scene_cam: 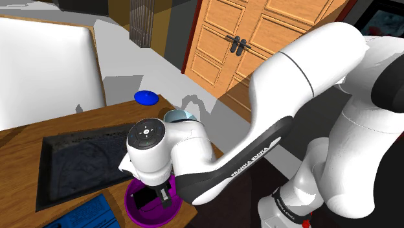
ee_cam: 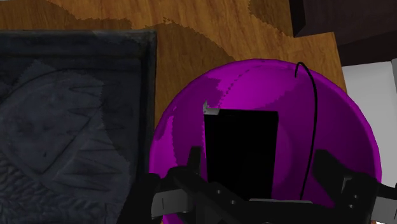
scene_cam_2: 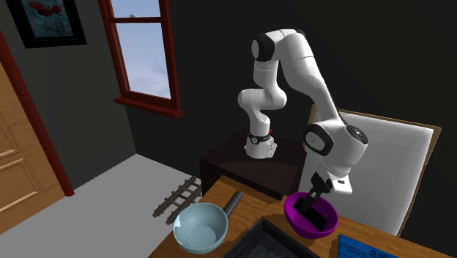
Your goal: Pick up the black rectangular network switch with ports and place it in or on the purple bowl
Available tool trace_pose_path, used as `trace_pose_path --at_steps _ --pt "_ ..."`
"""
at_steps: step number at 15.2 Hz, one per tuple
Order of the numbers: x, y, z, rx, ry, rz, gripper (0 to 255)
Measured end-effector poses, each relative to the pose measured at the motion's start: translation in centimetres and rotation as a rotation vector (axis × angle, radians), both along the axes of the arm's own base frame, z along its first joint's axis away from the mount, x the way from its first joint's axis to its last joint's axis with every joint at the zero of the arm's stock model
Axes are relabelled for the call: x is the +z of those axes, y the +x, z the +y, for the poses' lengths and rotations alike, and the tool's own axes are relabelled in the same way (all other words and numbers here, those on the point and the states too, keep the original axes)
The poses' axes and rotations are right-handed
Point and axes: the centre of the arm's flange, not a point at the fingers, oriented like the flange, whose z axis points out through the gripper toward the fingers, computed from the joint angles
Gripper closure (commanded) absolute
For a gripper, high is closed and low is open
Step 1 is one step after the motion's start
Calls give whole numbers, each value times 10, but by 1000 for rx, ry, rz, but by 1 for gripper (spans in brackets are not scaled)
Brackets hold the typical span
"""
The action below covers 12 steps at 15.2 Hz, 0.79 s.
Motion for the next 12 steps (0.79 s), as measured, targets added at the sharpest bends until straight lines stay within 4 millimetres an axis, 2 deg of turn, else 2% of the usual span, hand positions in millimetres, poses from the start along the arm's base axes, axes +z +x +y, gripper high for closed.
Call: trace_pose_path --at_steps 2,7,12 --pt "1 0 0 0 0 0 0" --pt "43 -1 12 0 1 -1 0" --pt "49 -2 13 0 0 0 0"
